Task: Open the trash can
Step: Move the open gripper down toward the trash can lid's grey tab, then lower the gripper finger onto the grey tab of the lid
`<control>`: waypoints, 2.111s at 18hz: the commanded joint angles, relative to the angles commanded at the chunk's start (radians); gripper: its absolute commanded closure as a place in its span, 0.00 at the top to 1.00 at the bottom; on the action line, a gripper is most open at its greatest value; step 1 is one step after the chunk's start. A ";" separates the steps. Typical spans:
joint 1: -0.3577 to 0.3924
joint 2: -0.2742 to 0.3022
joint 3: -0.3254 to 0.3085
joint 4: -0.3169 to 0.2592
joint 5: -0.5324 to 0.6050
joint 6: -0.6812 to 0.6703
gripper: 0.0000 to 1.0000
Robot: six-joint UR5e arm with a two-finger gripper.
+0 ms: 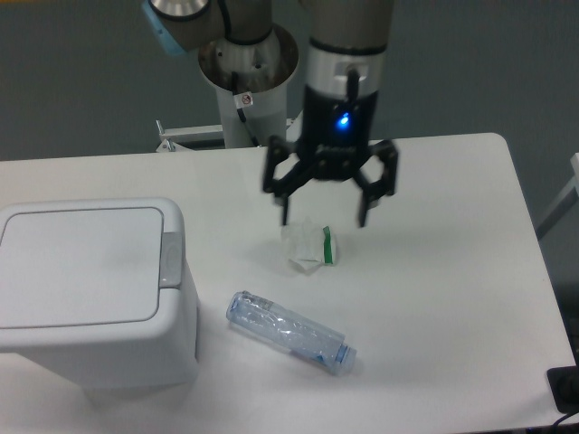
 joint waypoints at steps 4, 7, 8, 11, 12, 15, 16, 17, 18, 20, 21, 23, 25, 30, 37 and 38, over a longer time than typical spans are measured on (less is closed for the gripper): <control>-0.055 -0.009 -0.011 0.000 0.003 0.000 1.00; -0.066 -0.002 -0.049 -0.002 0.003 -0.005 1.00; -0.072 0.006 -0.057 0.000 0.003 -0.014 1.00; -0.083 0.002 -0.058 0.002 0.003 -0.049 1.00; -0.084 0.000 -0.060 0.003 0.005 -0.052 1.00; -0.098 -0.006 -0.061 0.008 0.005 -0.052 1.00; -0.100 -0.008 -0.061 0.008 0.005 -0.052 1.00; -0.100 -0.012 -0.061 0.009 0.003 -0.052 1.00; -0.101 -0.015 -0.060 0.011 0.003 -0.052 1.00; -0.103 -0.020 -0.060 0.012 0.003 -0.052 1.00; -0.107 -0.023 -0.060 0.012 0.003 -0.052 1.00; -0.107 -0.023 -0.060 0.014 0.003 -0.051 1.00; -0.112 -0.028 -0.060 0.014 0.003 -0.051 1.00; -0.114 -0.029 -0.060 0.014 0.003 -0.051 1.00; -0.114 -0.031 -0.060 0.015 0.003 -0.049 1.00; -0.114 -0.035 -0.060 0.015 0.005 -0.049 1.00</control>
